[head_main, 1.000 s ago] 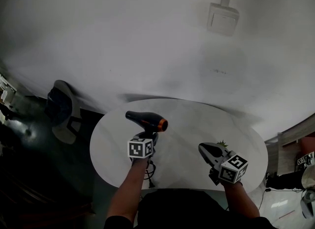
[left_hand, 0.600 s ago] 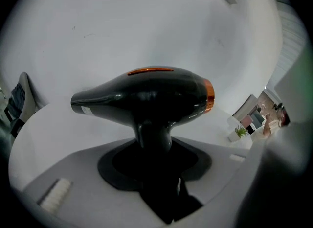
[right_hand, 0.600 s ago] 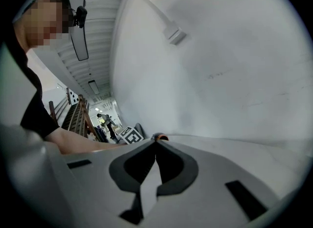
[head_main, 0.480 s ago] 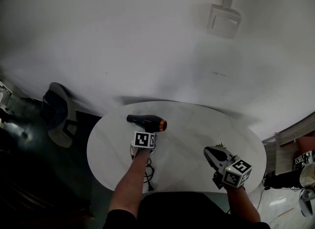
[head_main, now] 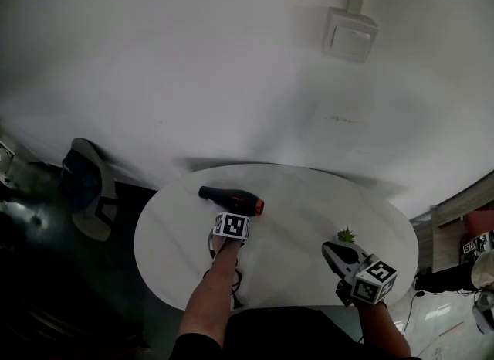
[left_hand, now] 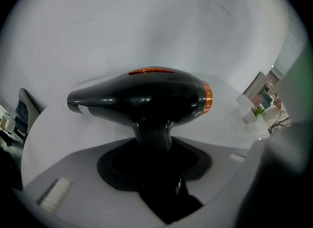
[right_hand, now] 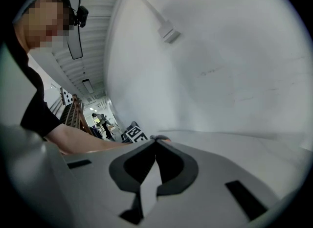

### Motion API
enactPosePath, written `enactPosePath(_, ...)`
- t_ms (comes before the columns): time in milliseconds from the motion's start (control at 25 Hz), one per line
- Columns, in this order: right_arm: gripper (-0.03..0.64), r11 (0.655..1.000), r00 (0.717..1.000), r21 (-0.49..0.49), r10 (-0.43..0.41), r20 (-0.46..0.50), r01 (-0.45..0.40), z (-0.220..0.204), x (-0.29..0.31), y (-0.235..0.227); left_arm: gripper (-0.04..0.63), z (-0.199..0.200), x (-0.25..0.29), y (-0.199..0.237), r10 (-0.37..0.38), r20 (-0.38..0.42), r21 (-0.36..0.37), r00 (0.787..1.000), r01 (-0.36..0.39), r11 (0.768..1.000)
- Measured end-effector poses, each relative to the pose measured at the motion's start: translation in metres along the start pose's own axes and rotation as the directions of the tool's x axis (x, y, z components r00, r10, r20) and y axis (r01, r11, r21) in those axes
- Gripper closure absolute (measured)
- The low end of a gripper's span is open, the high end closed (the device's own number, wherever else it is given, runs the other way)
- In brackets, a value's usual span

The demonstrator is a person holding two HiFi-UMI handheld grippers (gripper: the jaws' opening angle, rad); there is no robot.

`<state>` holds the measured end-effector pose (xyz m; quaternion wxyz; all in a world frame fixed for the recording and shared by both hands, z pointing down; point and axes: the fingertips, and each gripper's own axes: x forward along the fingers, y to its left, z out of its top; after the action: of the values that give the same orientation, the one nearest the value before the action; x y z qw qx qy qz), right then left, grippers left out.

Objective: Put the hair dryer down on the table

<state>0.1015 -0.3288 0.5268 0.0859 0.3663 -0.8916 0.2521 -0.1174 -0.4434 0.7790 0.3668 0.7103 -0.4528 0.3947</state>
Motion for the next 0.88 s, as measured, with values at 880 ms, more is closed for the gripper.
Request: enactPosePath(880,0.604,0.996,0.997,-0.048,0.077,0.024,-0.076,0.021,0.018,0.018,0.346,0.017,-0.066,0.005,-0.008,0.116,0.048,0.993,0.003,0.999)
